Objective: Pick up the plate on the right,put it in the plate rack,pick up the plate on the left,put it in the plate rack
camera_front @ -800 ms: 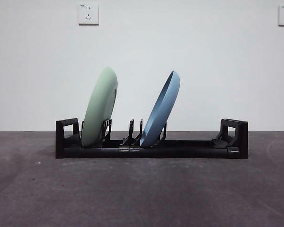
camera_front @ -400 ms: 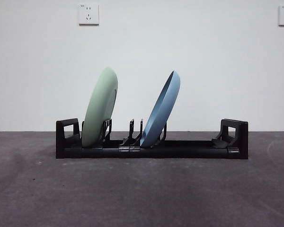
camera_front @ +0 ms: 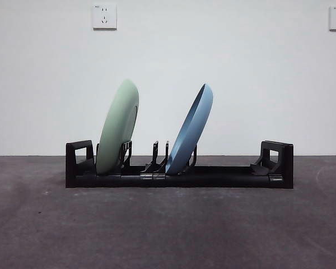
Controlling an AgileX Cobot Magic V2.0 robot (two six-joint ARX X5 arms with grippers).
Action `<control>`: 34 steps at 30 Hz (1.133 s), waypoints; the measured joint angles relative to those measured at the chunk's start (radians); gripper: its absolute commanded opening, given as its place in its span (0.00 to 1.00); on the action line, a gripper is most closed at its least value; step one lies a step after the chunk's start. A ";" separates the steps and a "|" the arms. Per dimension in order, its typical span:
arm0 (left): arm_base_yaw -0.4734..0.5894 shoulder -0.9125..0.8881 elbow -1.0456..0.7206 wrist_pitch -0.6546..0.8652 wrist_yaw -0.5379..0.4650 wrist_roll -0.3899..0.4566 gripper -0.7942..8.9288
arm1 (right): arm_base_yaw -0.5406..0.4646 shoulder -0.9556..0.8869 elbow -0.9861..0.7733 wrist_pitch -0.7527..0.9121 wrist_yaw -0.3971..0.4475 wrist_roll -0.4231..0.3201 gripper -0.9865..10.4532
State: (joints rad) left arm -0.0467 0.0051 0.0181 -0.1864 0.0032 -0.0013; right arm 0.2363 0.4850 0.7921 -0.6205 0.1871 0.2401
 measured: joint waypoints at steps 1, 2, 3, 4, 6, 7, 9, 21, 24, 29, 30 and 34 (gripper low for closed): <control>0.000 0.000 0.000 0.000 0.000 0.000 0.08 | 0.000 0.000 0.000 0.000 0.000 0.000 0.09; 0.000 0.000 0.000 0.000 0.000 -0.001 0.08 | 0.000 0.000 0.000 0.000 0.000 0.000 0.09; 0.000 0.000 0.000 0.000 0.000 -0.002 0.08 | 0.000 0.000 0.000 0.000 0.000 0.000 0.09; 0.000 0.000 0.000 0.000 0.000 -0.003 0.08 | 0.000 0.000 0.000 0.000 0.000 0.000 0.09; 0.000 0.000 0.000 0.000 0.000 -0.003 0.08 | 0.000 0.000 0.000 0.000 0.000 0.000 0.09; 0.000 0.000 0.000 0.000 0.000 -0.003 0.08 | 0.000 0.000 0.000 0.000 0.000 0.000 0.09; 0.000 0.000 0.000 0.000 0.000 -0.003 0.08 | 0.000 0.000 0.000 0.000 0.000 0.000 0.09; 0.000 0.000 0.000 0.000 0.000 -0.003 0.08 | 0.000 -0.007 0.000 -0.006 0.001 -0.083 0.09; 0.000 0.000 0.000 0.000 0.000 -0.003 0.08 | -0.012 -0.037 -0.001 -0.008 -0.009 -0.179 0.09; 0.000 0.000 0.000 0.000 0.000 -0.004 0.08 | -0.104 -0.129 -0.063 0.114 -0.149 -0.291 0.09; 0.000 0.000 0.000 0.000 0.000 -0.003 0.08 | -0.127 -0.148 -0.093 0.155 -0.180 -0.299 0.09; 0.000 0.000 0.000 0.000 0.000 -0.004 0.08 | -0.213 -0.229 -0.277 0.363 -0.261 -0.320 0.09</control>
State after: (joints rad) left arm -0.0467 0.0051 0.0181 -0.1864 0.0032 -0.0051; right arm 0.0235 0.2565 0.5156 -0.2577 -0.0742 -0.0803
